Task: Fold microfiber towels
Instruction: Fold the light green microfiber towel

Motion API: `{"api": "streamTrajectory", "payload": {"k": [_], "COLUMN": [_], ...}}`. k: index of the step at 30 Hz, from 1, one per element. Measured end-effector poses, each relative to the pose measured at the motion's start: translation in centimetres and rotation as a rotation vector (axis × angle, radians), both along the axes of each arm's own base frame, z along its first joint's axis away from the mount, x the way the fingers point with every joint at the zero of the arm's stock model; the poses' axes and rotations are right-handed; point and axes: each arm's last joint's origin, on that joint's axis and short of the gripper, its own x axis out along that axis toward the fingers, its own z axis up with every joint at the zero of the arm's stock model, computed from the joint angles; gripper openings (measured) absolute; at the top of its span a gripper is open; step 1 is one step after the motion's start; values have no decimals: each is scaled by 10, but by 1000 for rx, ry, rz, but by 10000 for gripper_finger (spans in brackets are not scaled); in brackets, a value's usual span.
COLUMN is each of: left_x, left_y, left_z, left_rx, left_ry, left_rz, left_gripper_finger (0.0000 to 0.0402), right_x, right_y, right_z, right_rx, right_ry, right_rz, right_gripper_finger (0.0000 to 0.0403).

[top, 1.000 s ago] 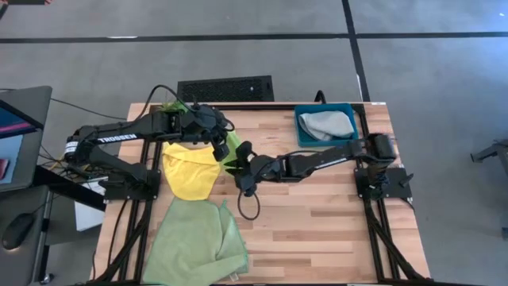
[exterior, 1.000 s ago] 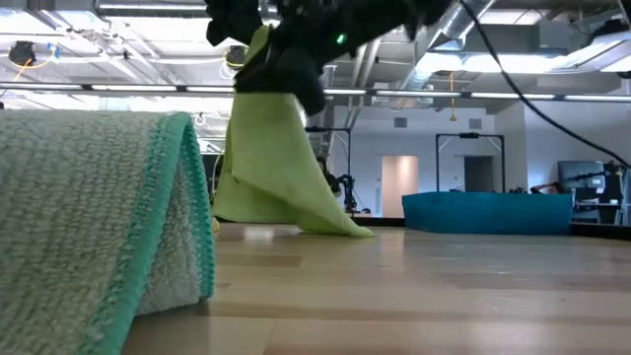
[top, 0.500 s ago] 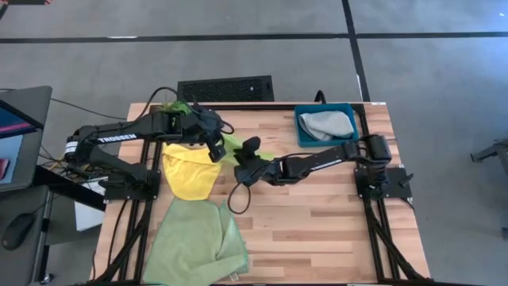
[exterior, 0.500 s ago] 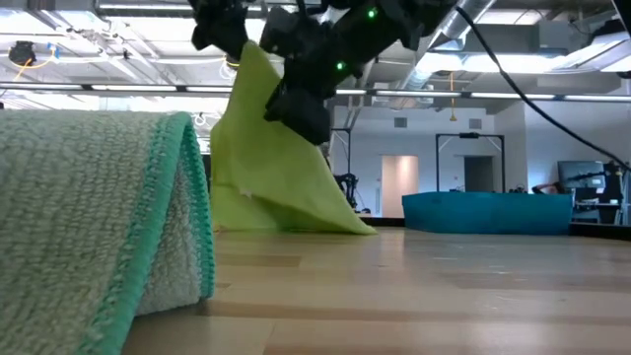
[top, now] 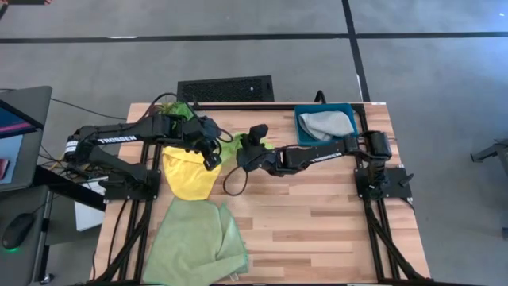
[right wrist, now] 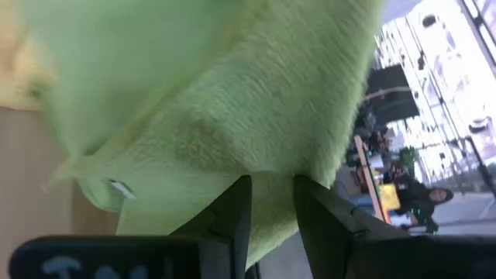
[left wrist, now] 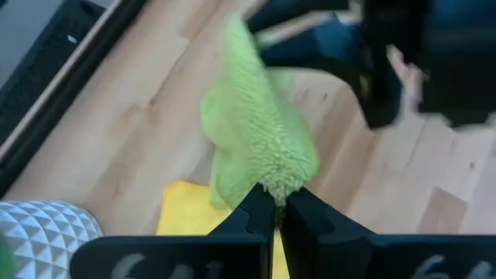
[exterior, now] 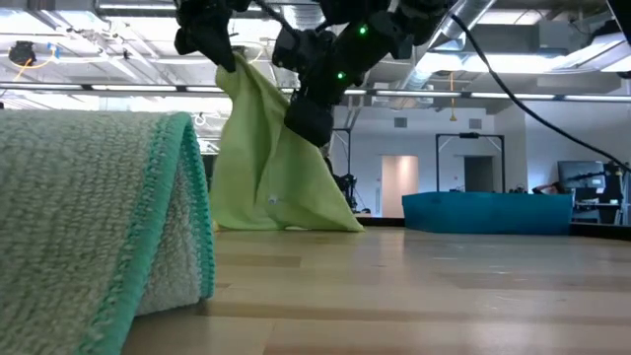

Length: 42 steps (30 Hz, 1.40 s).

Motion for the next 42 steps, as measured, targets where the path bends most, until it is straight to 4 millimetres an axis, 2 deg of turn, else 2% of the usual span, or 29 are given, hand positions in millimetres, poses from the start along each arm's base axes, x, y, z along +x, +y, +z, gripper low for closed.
{"api": "streamTrajectory", "payload": {"k": [6,11,15,23,29,34,42], "left_x": [1,0,0,0,3,4,7], "left_y": [-8,-9,-8,-7,-6,-6,-6], "left_z": [0,-1,-4,-18,-17,-16,-14], "left_rx": [-27,-44,-23,-18,13,21,26], "left_ry": [-8,-9,-5,26,-1,-13,-48], "left_rz": [10,39,81,109,108,97,85], "left_gripper_finger": [0,0,0,0,0,0,0], "right_x": [0,0,-1,1,5,6,9], "right_y": [-14,-14,-3,44,71,73,60], "right_z": [1,0,6,8,13,20,16], "right_rx": [8,27,89,288,363,434,461], "right_ry": [-14,-36,-71,-170,-307,-428,-493], "right_rz": [-34,-43,15,225,298,272,187], "right_gripper_finger": [122,122,122,122,122,122,122]}}
